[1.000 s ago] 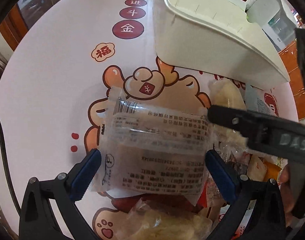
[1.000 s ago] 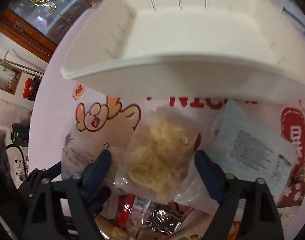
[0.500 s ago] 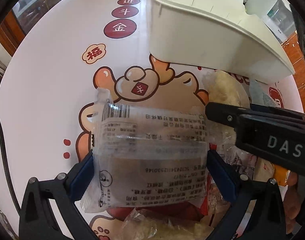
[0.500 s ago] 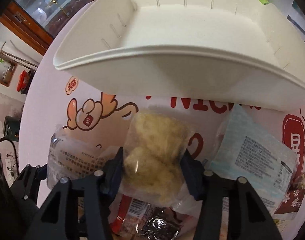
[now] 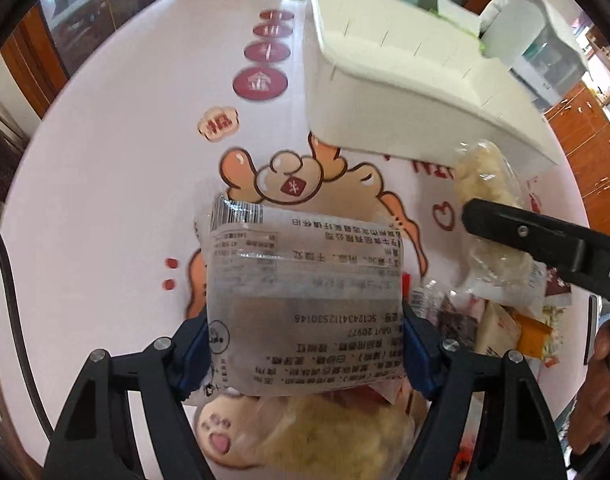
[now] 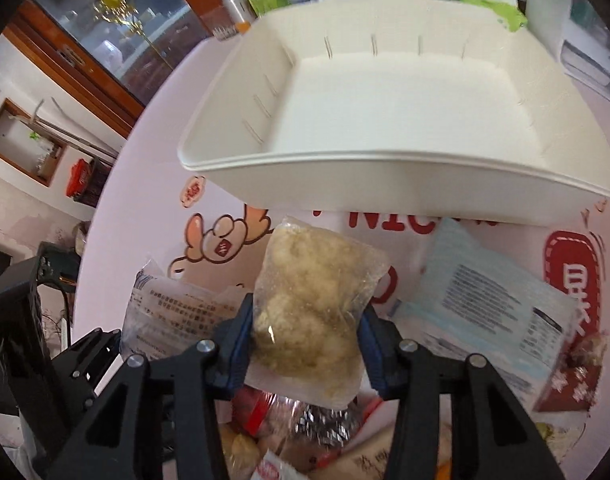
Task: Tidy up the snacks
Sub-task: 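Carry both bags over the white tray and open both tools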
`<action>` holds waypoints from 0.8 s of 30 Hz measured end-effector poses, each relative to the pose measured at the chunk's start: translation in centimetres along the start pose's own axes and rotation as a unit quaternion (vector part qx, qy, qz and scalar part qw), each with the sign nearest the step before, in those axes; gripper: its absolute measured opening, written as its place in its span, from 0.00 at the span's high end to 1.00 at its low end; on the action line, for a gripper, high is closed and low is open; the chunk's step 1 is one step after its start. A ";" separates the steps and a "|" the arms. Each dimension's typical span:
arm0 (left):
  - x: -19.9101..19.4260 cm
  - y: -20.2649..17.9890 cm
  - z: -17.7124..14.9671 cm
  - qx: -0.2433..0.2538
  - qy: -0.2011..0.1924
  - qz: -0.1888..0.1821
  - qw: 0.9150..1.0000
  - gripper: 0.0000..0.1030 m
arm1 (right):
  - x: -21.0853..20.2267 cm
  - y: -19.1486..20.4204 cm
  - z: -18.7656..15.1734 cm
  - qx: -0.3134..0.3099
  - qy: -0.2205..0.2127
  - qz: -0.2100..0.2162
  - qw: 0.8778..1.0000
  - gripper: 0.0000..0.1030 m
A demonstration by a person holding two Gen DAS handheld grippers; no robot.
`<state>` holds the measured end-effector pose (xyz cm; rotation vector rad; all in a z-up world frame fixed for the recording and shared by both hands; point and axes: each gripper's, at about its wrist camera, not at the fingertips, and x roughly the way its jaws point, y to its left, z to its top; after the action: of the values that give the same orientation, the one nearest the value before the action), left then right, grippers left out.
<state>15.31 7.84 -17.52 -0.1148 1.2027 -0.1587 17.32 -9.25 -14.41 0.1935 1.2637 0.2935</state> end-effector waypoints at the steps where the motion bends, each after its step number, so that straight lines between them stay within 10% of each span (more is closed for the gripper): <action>1: -0.8 -0.2 -0.1 0.003 -0.006 0.001 1.000 0.25 | -1.1 -0.2 -0.4 0.000 -0.007 0.007 1.000 0.54; 24: -14.8 -10.7 11.7 0.078 -0.147 0.020 0.986 0.24 | -15.4 -2.9 2.2 -0.019 -0.167 -0.001 0.986 0.54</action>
<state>20.39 0.03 2.06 0.0237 0.8943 -0.1933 15.52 -16.87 -0.72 0.2004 0.9248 0.2707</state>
